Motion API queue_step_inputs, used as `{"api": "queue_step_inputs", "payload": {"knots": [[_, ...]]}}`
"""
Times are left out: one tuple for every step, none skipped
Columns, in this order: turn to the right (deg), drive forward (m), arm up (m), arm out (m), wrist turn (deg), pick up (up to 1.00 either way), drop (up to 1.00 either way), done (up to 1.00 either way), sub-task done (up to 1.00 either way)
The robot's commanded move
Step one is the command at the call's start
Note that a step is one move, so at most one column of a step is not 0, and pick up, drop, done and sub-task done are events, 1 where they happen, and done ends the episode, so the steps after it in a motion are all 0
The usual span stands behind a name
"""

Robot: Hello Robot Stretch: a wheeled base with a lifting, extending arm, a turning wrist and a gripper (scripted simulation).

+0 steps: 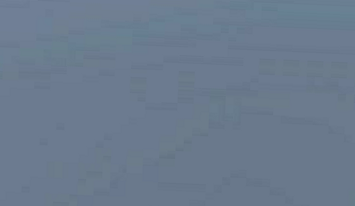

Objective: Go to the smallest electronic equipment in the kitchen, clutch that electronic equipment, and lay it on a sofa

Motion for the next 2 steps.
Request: {"api": "queue_step_inputs", "payload": {"knots": [[45.0, 0.0, 0.0, 0.0, 0.0, 0.0, 0.0, 0.0, 0.0], [45.0, 0.0, 0.0, 0.0, 0.0, 0.0, 0.0, 0.0, 0.0]]}}
